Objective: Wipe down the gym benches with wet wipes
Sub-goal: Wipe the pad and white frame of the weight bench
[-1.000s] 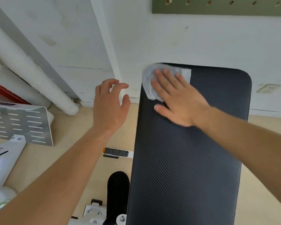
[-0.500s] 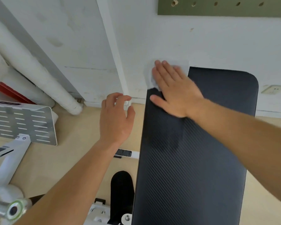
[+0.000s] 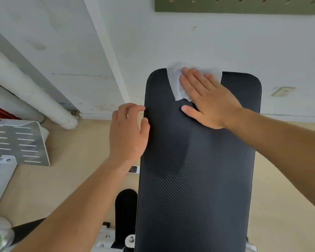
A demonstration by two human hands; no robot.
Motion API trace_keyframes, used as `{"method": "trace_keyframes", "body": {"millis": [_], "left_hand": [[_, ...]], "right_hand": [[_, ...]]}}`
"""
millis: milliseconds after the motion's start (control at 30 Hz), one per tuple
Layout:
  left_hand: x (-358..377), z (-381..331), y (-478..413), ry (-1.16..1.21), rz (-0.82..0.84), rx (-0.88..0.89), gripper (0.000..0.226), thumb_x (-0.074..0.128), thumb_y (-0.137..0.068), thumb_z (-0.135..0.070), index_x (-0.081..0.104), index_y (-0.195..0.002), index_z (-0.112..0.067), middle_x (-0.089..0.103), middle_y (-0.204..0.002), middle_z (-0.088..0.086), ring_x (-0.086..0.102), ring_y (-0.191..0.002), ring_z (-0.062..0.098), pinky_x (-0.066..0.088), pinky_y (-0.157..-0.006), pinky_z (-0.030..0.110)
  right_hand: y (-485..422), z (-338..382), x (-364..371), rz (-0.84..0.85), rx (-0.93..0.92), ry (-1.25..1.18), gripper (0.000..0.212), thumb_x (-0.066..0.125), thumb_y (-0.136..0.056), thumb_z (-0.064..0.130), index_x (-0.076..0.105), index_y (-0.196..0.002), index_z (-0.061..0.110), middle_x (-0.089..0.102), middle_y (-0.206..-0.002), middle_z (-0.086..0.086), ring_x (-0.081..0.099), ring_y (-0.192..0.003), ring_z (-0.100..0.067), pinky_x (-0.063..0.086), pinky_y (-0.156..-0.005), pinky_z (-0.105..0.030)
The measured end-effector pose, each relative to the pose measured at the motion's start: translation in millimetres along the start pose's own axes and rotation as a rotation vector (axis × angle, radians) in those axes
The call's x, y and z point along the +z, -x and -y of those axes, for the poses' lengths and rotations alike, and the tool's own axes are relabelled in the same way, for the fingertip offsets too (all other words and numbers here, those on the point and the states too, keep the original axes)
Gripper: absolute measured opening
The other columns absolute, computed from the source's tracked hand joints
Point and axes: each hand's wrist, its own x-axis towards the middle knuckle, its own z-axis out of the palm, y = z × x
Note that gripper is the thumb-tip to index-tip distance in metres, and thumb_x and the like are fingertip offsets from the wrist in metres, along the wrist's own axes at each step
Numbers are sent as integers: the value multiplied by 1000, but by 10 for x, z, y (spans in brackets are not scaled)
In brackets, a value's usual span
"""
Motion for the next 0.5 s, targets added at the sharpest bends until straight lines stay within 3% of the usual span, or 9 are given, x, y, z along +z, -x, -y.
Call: {"method": "trace_keyframes", "body": {"millis": [133, 233, 300, 333, 400, 500], "left_hand": [[112, -59, 160, -60, 13, 131, 30, 59, -93, -21, 61, -123, -15, 55, -128, 5, 51, -112, 28, 49, -93, 40], [168, -101, 354, -84, 38, 176, 30, 62, -91, -20, 62, -120, -14, 55, -129, 6, 53, -112, 28, 51, -89, 42], [206, -147, 433, -106, 49, 196, 31, 63, -89, -19, 63, -120, -14, 55, -129, 5, 53, -113, 28, 52, -88, 43], [228, -176, 441, -110, 52, 205, 32, 64, -89, -20, 63, -120, -14, 55, -130, 5, 52, -113, 28, 52, -88, 43], [271, -254, 415, -110, 53, 214, 32, 63, -89, -21, 62, -121, -15, 53, -130, 4, 51, -115, 27, 52, -90, 42], [324, -395, 331, -118, 29, 218, 31, 60, -91, -22, 61, -121, -16, 53, -131, 3, 50, -117, 25, 50, -94, 37]], "right_hand": [[691, 621, 447, -28, -52, -75, 92, 27, -95, 67, 6, -160, 5, -5, -167, -14, -6, -155, -29, 4, -125, -47], [1597, 1131, 783, 51, -335, -103, 89, 37, -95, 64, 12, -160, 8, 3, -168, -10, -1, -156, -27, 13, -121, -46], [1746, 1037, 813, 103, -473, -127, 87, 42, -95, 63, 15, -161, 13, 9, -169, -5, 5, -156, -22, 18, -123, -45], [1626, 861, 780, 107, -457, -135, 87, 44, -93, 62, 18, -161, 15, 14, -168, -4, 11, -155, -21, 22, -124, -45], [1188, 377, 586, 58, -240, -158, 89, 41, -90, 62, 15, -161, 15, 16, -167, -5, 17, -154, -23, 24, -123, -46], [646, -424, 254, 49, 54, -74, 84, 12, -95, 65, -12, -158, 15, -13, -167, -7, -7, -155, -22, 9, -126, -46]]}}
